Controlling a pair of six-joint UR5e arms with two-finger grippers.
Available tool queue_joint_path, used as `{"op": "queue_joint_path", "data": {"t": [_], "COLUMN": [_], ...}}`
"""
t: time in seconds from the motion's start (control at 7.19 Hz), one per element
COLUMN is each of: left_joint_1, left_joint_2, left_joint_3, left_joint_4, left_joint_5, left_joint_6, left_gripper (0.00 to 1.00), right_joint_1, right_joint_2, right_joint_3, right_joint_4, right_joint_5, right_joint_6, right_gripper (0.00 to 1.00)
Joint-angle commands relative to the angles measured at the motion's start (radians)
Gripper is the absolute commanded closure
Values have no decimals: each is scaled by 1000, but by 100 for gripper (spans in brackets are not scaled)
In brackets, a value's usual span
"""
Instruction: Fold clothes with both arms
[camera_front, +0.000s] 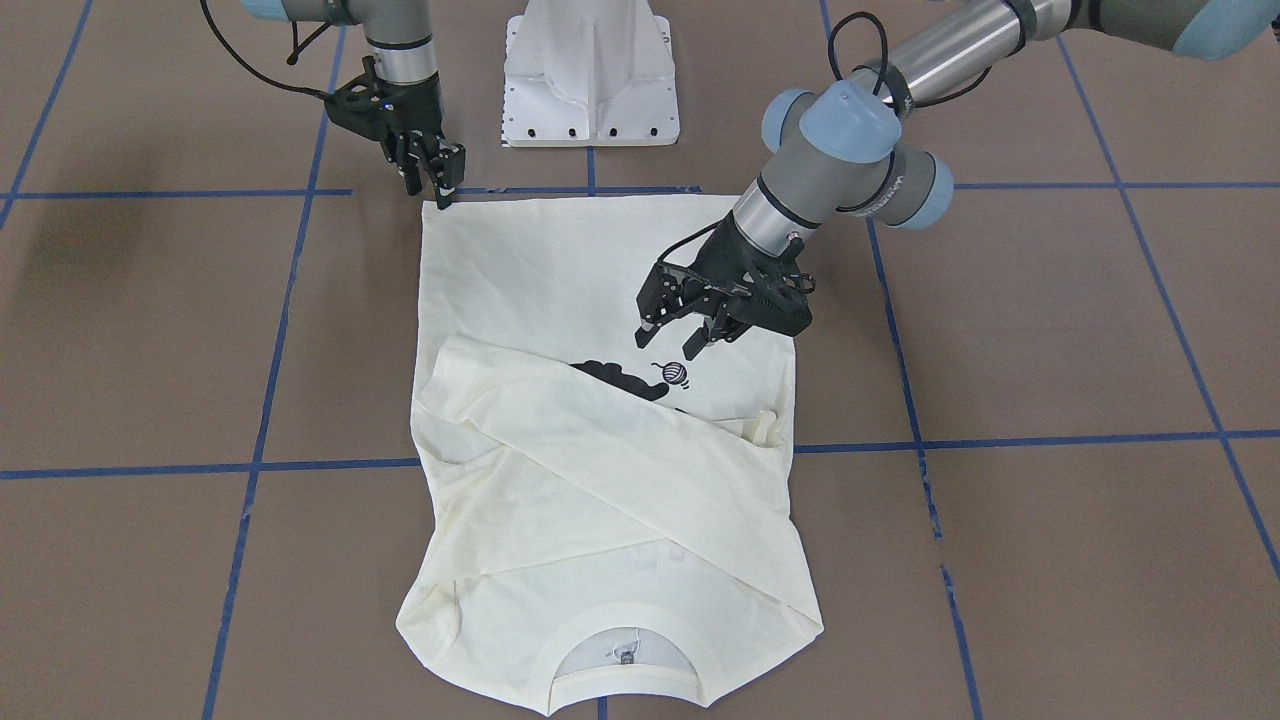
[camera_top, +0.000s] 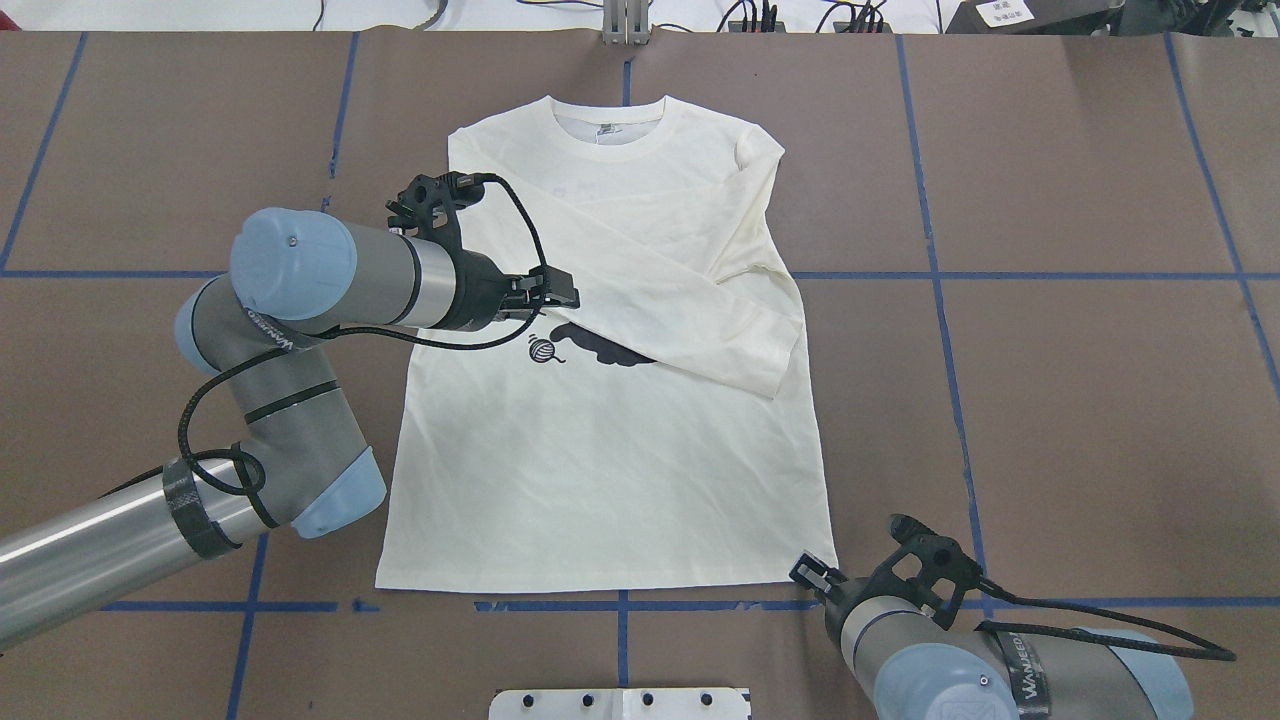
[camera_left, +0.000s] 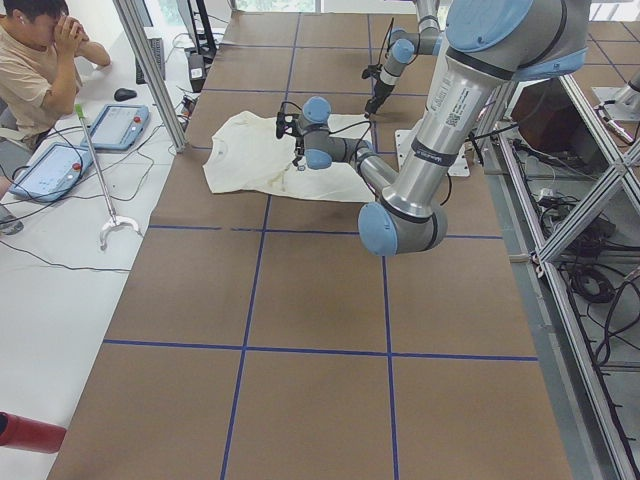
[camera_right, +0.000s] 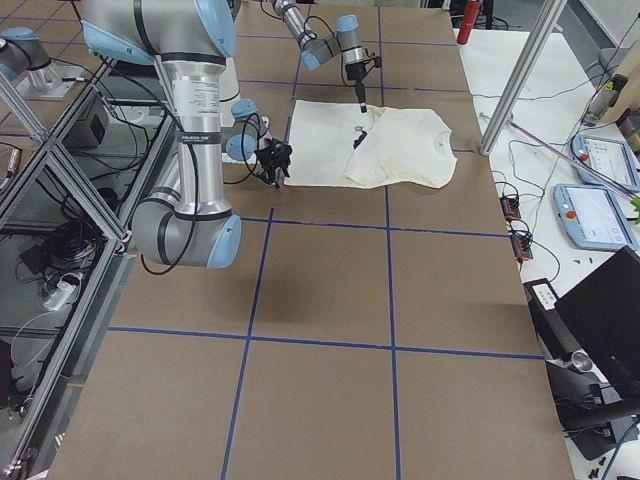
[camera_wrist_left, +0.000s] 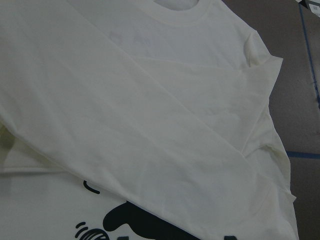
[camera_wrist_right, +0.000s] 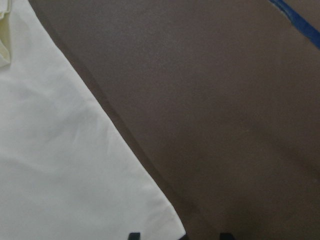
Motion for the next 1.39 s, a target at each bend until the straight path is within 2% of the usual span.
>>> {"op": "queue_joint_path", "data": {"t": [0.0,0.42,0.56,0.84,0.97,1.11,1.25], "left_joint_1": [0,-2,1,102,119,194,284], "left_joint_2": [0,2,73,271,297,348,424], "left_joint_3": [2,-2,-50,-214,-315,-404,-451], "left_joint_4": [-1,2,5,43,203,328,341], "left_joint_5": [0,5,27,156,159,190,271], "left_joint_6": [0,-14,-53,-130,-141,-179,-246], "left_gripper": [30,29,27,27,27,27,28], "right_joint_1": [10,7,12,32,36,36,36], "right_joint_2": [4,16,18,19,18,18,18], "right_joint_3": [0,2,14,34,60,65,63], "right_joint_4": [-16,-16,-15,-15,-15,-15,-15], "right_joint_5": [1,3,5,8,14,17,18], "right_joint_6": [-2,-2,-4,-8,-10,-11,-11], "right_gripper": [100,100,100,100,100,100,100]}}
